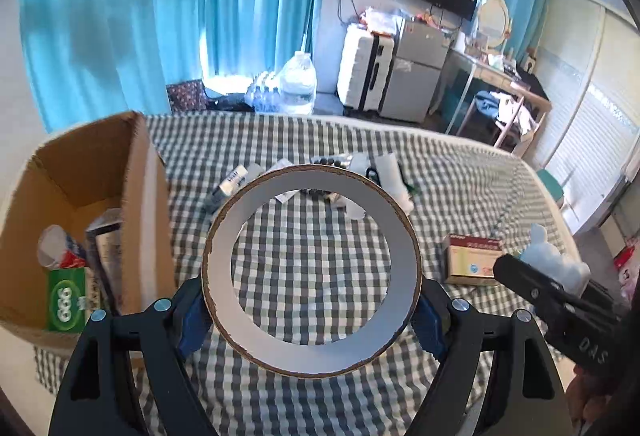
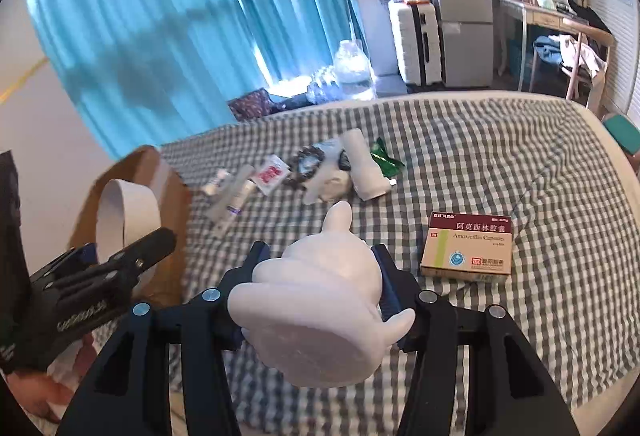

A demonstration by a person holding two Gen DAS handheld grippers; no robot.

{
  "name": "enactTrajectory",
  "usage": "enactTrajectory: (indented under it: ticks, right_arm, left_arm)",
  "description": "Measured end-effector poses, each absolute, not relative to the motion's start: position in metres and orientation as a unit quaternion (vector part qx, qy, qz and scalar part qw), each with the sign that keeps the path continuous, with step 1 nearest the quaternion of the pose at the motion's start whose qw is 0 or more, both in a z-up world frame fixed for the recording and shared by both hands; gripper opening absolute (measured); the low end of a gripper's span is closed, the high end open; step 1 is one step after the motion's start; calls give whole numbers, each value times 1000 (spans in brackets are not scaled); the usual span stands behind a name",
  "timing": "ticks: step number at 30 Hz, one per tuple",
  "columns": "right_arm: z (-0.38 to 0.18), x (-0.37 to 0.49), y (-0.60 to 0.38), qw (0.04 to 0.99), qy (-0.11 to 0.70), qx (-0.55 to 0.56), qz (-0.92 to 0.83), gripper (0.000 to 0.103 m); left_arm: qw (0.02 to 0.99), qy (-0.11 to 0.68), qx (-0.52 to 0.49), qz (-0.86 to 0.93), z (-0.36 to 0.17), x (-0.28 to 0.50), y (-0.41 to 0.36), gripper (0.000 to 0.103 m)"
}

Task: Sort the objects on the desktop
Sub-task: 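Carry the tape roll and figurine into the cardboard box and release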

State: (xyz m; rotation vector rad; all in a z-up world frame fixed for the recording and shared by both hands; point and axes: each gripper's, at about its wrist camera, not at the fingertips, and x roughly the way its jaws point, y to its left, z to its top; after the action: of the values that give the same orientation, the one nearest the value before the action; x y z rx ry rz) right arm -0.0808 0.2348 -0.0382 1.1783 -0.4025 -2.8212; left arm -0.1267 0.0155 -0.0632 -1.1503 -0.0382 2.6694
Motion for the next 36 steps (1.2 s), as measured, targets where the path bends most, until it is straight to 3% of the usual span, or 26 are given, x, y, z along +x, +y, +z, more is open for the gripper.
enactTrajectory:
  ticks: [16,29,36]
  right_arm:
    - [47,-19,163,99,-83,319,-939,51]
    - [67,-18,66,164,-17,323,-932,51]
    - [75,-60,16,224,-28,323,-919,51]
  left_arm:
    - [80,-49,-338,937,5,-53,-73,83]
    - [14,-50,-312,949,26,-43,-179,83]
    - [-7,-44,-322,946,11,-68,-215,83]
